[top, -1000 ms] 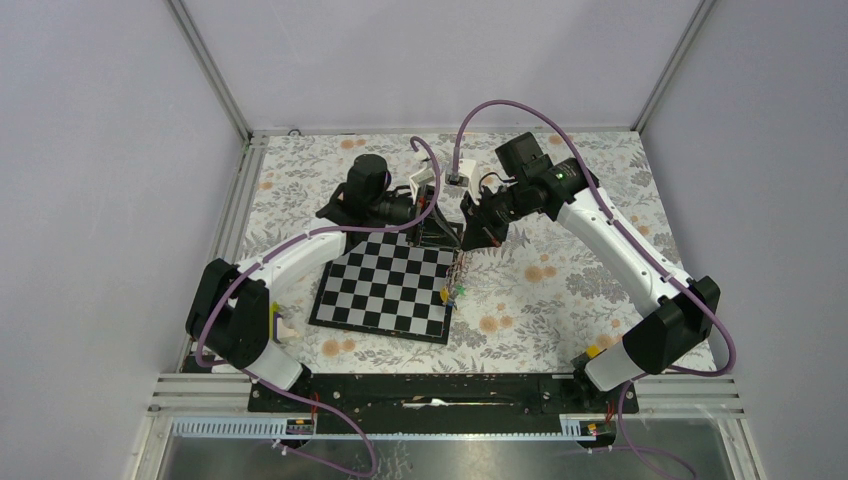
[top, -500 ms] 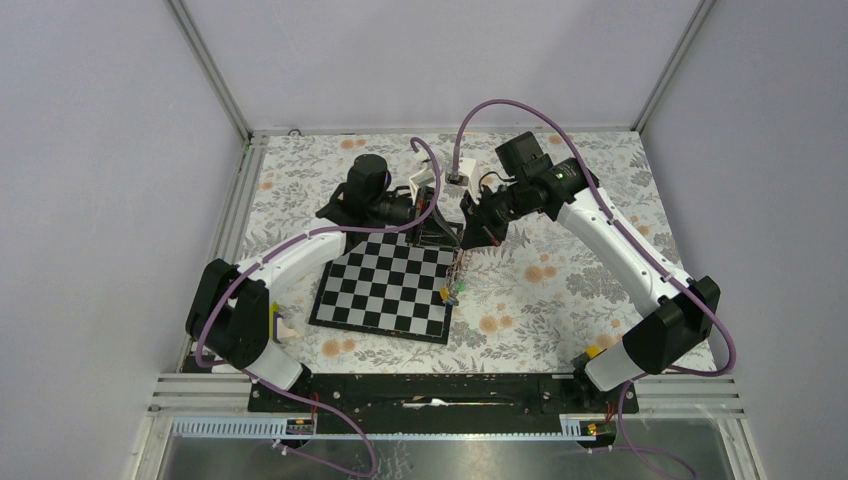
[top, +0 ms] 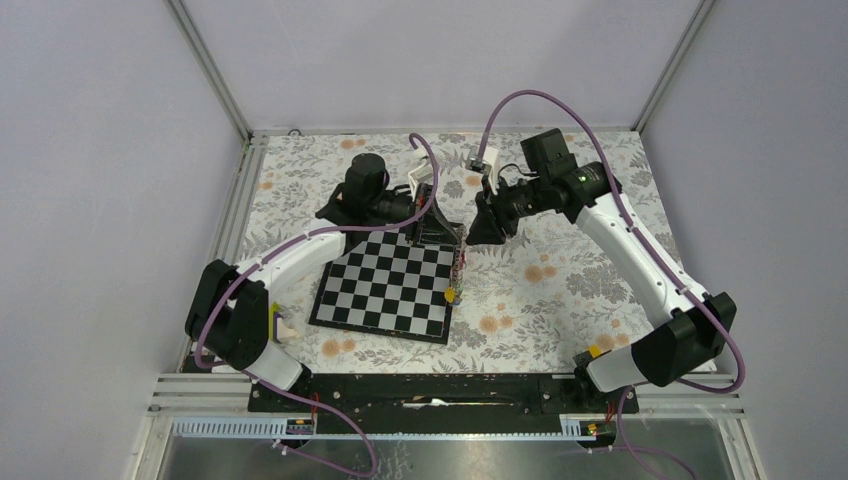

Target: Put the keys on the keyring

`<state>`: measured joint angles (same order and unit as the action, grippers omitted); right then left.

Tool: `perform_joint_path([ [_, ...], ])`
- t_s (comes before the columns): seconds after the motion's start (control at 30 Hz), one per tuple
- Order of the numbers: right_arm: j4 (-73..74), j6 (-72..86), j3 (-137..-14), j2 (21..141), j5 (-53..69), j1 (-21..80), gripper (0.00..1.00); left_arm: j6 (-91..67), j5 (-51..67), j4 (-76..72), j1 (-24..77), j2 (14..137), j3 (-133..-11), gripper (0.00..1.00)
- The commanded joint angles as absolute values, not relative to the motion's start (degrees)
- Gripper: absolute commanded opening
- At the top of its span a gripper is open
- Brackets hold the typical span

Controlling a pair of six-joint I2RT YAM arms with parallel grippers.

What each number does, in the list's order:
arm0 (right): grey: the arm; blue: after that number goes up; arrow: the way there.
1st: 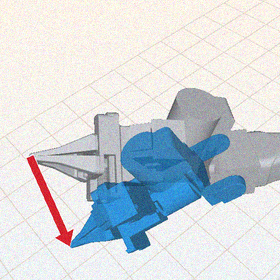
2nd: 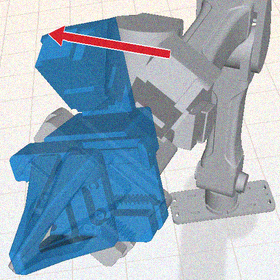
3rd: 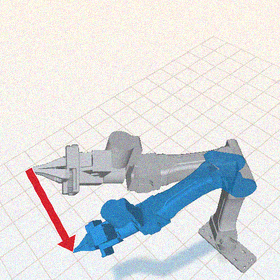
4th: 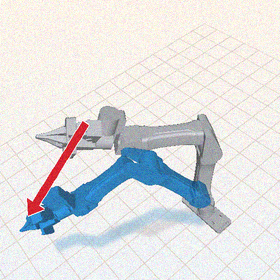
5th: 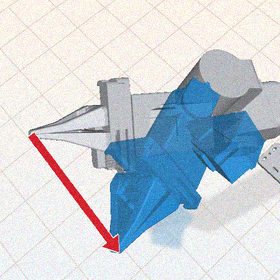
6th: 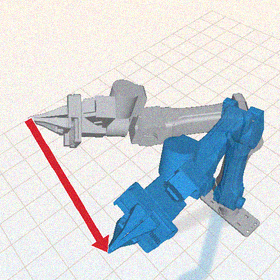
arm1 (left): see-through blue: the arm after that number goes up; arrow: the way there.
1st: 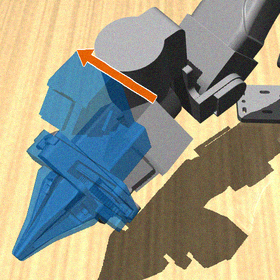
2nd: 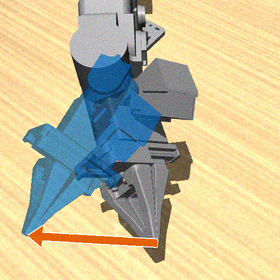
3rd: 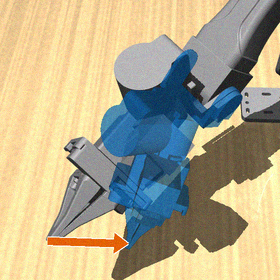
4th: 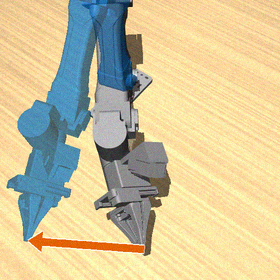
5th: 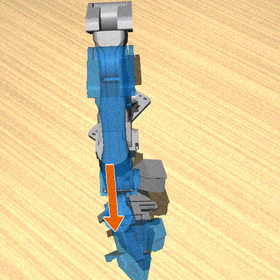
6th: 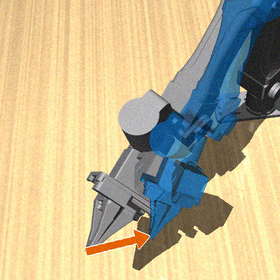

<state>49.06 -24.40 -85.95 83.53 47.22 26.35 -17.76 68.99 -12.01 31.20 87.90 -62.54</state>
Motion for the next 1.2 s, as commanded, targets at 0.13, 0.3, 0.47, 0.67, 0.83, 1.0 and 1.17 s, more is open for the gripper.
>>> perform_joint_path([
  [0.13, 44.0, -22.1, -82.4, 80.3, 56.2, 24.5, 0.43, -34.3, 71.8, -34.1, 30.7, 86.7, -60.2, 0.00],
  [0.3, 43.6, -22.5, -81.9, 80.5, 58.1, 24.5, 0.43, -37.9, 71.5, -38.6, 30.8, 86.9, -59.1, 0.00],
  [0.47, 43.2, -22.5, -81.3, 80.4, 58.6, 24.5, 0.40, -39.1, 71.3, -40.0, 30.7, 86.9, -58.8, 0.00],
  [0.67, 43.0, -22.5, -80.7, 80.1, 59.0, 24.5, 0.29, -39.5, 71.1, -40.4, 30.7, 87.1, -58.7, 0.00],
  [0.83, 43.0, -22.5, -80.6, 80.0, 59.4, 24.5, 0.16, -39.5, 71.0, -40.6, 30.7, 87.1, -58.5, 0.00],
  [1.0, 43.3, -22.7, -81.0, 79.9, 59.6, 24.5, 0.03, -39.0, 70.7, -40.5, 30.6, 87.3, -58.1, 0.00],
  [1.17, 43.7, -23.0, -81.2, 79.5, 58.1, 24.5, 0.00, -35.3, 70.0, -36.9, 30.6, 87.0, -58.1, 0.00],
])
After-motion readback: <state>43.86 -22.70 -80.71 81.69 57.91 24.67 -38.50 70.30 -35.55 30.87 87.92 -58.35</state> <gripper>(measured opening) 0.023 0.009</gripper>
